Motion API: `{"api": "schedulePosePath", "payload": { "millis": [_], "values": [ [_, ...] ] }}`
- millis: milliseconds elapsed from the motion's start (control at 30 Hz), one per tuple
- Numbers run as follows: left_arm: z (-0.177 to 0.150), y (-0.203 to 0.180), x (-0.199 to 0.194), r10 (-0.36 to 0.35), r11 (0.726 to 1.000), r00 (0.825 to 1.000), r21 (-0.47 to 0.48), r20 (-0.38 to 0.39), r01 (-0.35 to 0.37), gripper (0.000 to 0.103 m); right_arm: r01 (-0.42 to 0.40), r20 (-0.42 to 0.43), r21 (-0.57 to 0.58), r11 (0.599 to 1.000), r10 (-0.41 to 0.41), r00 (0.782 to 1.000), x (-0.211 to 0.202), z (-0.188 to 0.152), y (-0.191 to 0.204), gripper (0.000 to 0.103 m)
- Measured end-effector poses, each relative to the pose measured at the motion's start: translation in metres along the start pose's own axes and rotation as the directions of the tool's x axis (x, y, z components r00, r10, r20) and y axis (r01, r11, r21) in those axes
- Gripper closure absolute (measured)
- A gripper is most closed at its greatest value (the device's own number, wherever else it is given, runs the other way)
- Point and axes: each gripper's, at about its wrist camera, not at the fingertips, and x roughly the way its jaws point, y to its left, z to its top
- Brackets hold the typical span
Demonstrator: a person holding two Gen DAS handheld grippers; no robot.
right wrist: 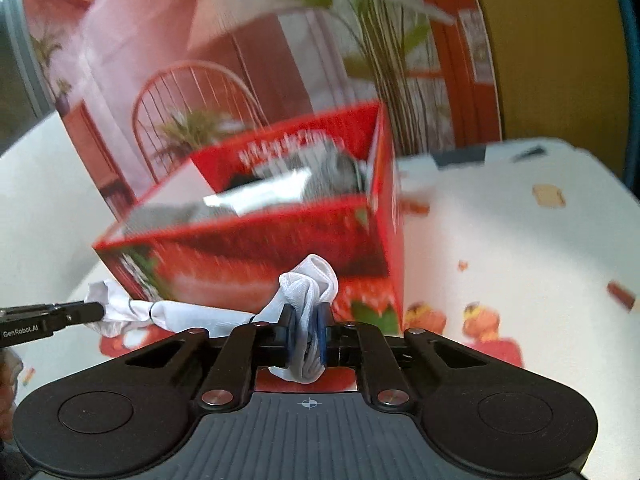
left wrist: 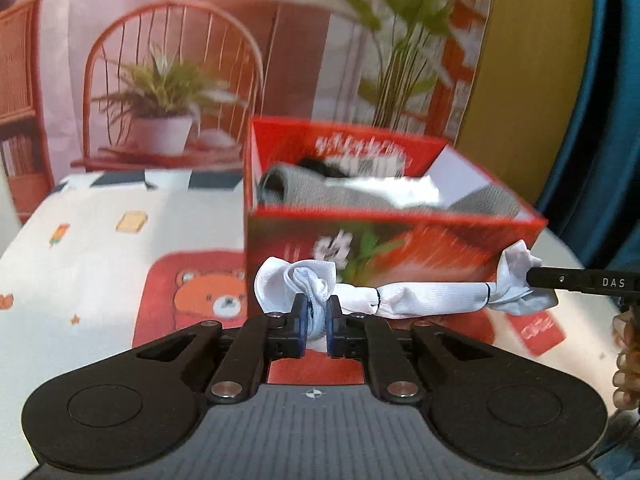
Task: Organize soft objects
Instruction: 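Lift the white sock with both tools and carry it over the box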
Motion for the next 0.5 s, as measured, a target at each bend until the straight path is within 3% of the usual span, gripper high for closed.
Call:
{"api": "schedulePosePath", "payload": {
  "millis": [300,500],
  "values": [
    [0.034,-0.010,-0.036,-0.026,1.000,0.987,0.010,0.160,0.024,0.093,-0.048,0.157,-0.073,0.996,0.059,0.986,-0.041,0.042,0.015,0.093],
    [0.070,-0.017,-0.032,-0.023,0.999,0.975,0.028,0.222,0.018,0.093,-0.038,0.215,-0.111,0.993,0.061,0.975,-0.041,0.076,0.023,0.093]
  ]
}}
